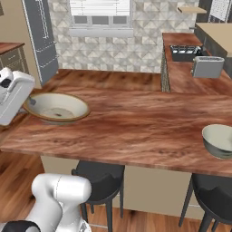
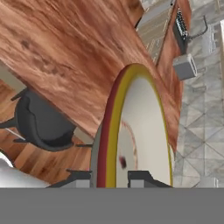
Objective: Pick up the bowls from the cabinet and place each bowl in front of a stool on the dining counter.
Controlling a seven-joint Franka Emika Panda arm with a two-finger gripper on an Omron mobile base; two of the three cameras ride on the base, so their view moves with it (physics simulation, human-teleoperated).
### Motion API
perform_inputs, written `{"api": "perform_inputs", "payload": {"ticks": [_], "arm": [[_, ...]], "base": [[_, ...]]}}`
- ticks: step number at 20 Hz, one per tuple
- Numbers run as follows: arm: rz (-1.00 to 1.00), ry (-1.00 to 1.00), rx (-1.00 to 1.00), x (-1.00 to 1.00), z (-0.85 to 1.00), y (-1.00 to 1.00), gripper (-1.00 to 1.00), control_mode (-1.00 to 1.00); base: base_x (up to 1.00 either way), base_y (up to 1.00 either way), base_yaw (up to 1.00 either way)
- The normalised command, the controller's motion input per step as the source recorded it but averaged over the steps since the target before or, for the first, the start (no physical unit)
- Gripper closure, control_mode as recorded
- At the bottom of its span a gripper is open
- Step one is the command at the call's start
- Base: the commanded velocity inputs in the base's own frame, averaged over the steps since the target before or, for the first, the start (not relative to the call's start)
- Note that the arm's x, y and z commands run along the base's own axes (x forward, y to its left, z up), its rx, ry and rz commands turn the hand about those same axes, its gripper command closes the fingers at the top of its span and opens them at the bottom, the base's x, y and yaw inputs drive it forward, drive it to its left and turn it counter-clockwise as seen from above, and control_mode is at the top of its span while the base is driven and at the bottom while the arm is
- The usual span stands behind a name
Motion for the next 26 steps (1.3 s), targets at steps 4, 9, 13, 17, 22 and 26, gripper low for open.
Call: {"api": "perform_inputs", "payload": {"ticks": [4, 9, 13, 17, 22, 26], "arm": [[-0.3, 0.0, 0.0, 0.51, -0.47, -0.11, 1.0, -1.0], [-0.33, 0.06, -0.06, 0.42, -0.3, -0.18, 1.0, -1.0], [-0.26, 0.04, -0.03, 0.42, -0.27, -0.12, 1.0, -1.0], [-0.1, 0.0, 0.15, 0.36, -0.34, 0.0, 1.0, -1.0], [-0.05, 0.0, 0.13, 0.33, -0.32, -0.01, 1.0, -1.0], [0.0, 0.0, 0.01, 0.33, -0.34, -0.13, 1.0, -1.0]], "base": [[0.0, 0.0, 0.0], [0.0, 0.0, 0.0], [0.0, 0.0, 0.0], [0.0, 0.0, 0.0], [0.0, 0.0, 0.0], [0.0, 0.0, 0.0]]}}
